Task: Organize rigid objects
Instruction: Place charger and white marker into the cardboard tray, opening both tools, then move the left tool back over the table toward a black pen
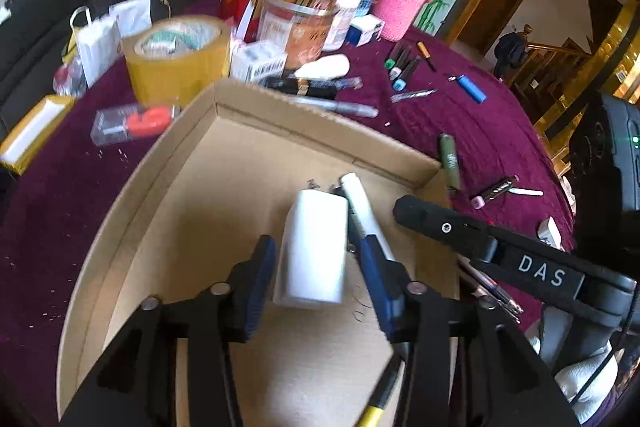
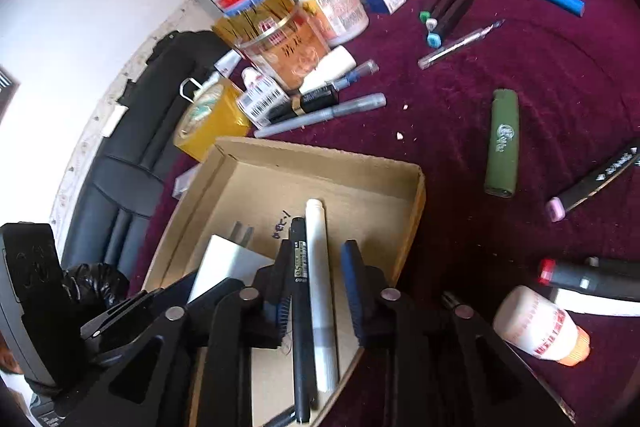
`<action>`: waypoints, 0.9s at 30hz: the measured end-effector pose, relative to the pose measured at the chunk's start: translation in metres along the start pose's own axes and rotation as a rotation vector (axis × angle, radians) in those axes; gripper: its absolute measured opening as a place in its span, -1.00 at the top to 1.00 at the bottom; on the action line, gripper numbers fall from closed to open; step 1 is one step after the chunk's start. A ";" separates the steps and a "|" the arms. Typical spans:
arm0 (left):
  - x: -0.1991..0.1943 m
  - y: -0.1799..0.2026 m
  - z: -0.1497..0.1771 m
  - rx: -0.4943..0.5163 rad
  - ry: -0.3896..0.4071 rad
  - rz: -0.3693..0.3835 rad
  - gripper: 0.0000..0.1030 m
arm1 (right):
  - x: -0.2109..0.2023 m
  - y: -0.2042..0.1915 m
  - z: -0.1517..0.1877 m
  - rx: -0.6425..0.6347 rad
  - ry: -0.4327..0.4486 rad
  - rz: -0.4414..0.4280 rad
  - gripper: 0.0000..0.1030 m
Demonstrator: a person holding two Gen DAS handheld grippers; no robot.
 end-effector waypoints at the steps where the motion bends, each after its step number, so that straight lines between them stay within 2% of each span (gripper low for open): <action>1: -0.007 0.005 0.000 0.016 0.013 -0.004 0.09 | -0.008 0.001 0.001 -0.002 0.017 0.001 0.39; 4: -0.035 0.027 0.003 0.066 0.041 -0.019 -0.09 | -0.041 0.003 0.005 -0.034 0.082 0.015 0.24; 5: -0.046 0.037 0.006 0.082 0.037 -0.024 -0.10 | -0.056 0.004 0.009 -0.054 0.105 0.018 0.17; 7: -0.071 0.061 0.010 0.126 0.029 -0.025 -0.10 | -0.087 0.013 0.019 -0.080 0.152 0.027 -0.08; 8: -0.096 0.087 0.015 0.179 0.040 0.004 -0.14 | -0.099 0.019 0.024 -0.083 0.171 0.040 -0.24; 9: -0.113 0.106 0.017 0.216 0.051 0.032 -0.18 | -0.112 0.028 0.030 -0.083 0.190 0.056 -0.27; 11: -0.161 0.162 0.028 0.323 0.078 0.118 -0.36 | -0.136 0.051 0.043 -0.079 0.217 0.101 -0.27; 13: -0.207 0.217 0.041 0.435 0.105 0.211 -0.37 | -0.155 0.076 0.056 -0.054 0.216 0.140 -0.27; 15: -0.245 0.261 0.057 0.547 0.144 0.262 -0.38 | -0.175 0.104 0.071 0.003 0.220 0.179 -0.27; 18: -0.301 0.315 0.084 0.719 0.259 0.303 -0.43 | -0.205 0.137 0.093 0.085 0.245 0.212 -0.27; 20: -0.323 0.332 0.101 0.808 0.368 0.320 -0.66 | -0.226 0.154 0.108 0.123 0.270 0.236 -0.27; 21: -0.323 0.334 0.103 0.813 0.387 0.285 -0.69 | -0.234 0.162 0.113 0.137 0.281 0.247 -0.27; 22: -0.320 0.334 0.103 0.801 0.373 0.267 -0.69 | -0.243 0.170 0.118 0.153 0.294 0.263 -0.27; 23: -0.314 0.333 0.099 0.761 0.309 0.296 -0.69 | -0.248 0.174 0.120 0.159 0.301 0.271 -0.27; 25: -0.307 0.330 0.094 0.701 0.256 0.284 -0.69 | -0.259 0.185 0.125 0.173 0.308 0.281 -0.27; 27: -0.307 0.333 0.097 0.703 0.277 0.258 -0.69 | -0.265 0.189 0.126 0.176 0.318 0.281 -0.27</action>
Point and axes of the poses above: each gripper's, at about its wrist camera, not at the fingertips, and x roughly the way its jaws point, y to its right, z to its underside, the point moved 3 cm from there along x, roughly the way its jaws point, and after that the axes turned 3 degrees about y, right-handed, at the moved point
